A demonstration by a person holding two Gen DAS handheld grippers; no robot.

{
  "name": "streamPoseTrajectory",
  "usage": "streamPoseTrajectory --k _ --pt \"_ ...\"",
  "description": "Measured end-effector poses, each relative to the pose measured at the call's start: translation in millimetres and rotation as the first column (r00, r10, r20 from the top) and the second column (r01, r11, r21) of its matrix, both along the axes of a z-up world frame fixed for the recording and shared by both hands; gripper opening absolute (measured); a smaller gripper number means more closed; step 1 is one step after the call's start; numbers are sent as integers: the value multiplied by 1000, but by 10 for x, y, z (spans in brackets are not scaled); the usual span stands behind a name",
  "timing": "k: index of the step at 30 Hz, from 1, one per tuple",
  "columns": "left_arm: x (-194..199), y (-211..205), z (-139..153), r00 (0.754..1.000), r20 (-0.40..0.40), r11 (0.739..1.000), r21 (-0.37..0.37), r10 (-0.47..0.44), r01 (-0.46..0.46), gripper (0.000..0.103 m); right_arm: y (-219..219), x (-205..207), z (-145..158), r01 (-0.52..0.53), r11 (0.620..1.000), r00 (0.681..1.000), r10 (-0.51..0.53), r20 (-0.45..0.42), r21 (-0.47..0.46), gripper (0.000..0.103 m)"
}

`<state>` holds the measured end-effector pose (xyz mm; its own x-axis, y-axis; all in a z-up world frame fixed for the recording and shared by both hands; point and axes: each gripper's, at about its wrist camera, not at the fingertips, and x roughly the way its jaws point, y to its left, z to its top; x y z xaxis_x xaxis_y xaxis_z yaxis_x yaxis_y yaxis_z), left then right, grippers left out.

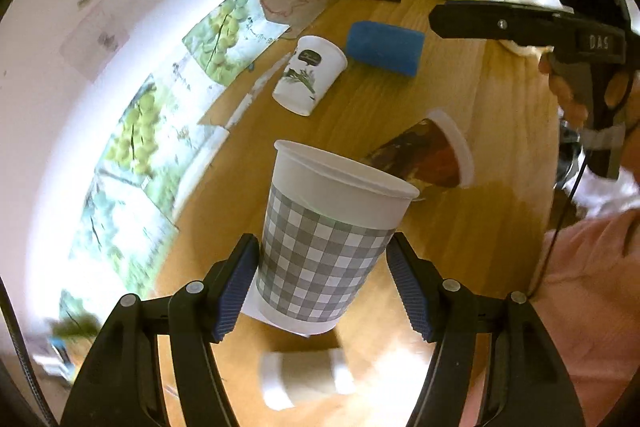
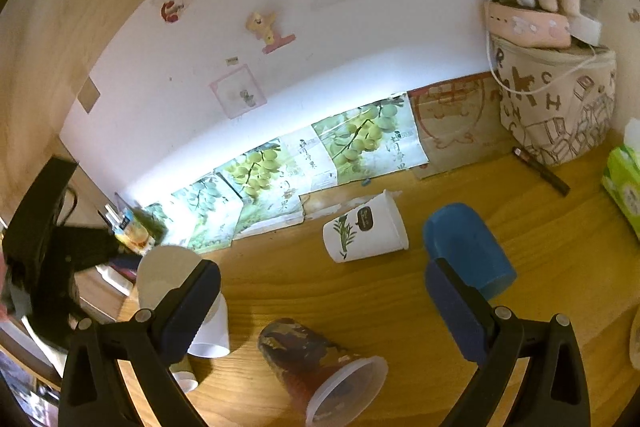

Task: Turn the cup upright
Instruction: 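Lift the plaid cup with the left gripper and turn it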

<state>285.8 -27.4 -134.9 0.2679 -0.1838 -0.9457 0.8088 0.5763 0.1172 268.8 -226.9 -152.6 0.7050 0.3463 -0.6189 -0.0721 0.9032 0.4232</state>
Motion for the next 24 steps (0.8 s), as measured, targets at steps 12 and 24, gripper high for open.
streamPoseTrajectory --k 12,24 --pt "-502 219 65 976 -28 969 -115 215 -217 70 18 -459 123 64 998 998 -64 10 -1 103" --pt "-948 299 44 939 -162 920 -206 303 -332 69 159 -1086 177 102 993 995 -103 -4 -51 103"
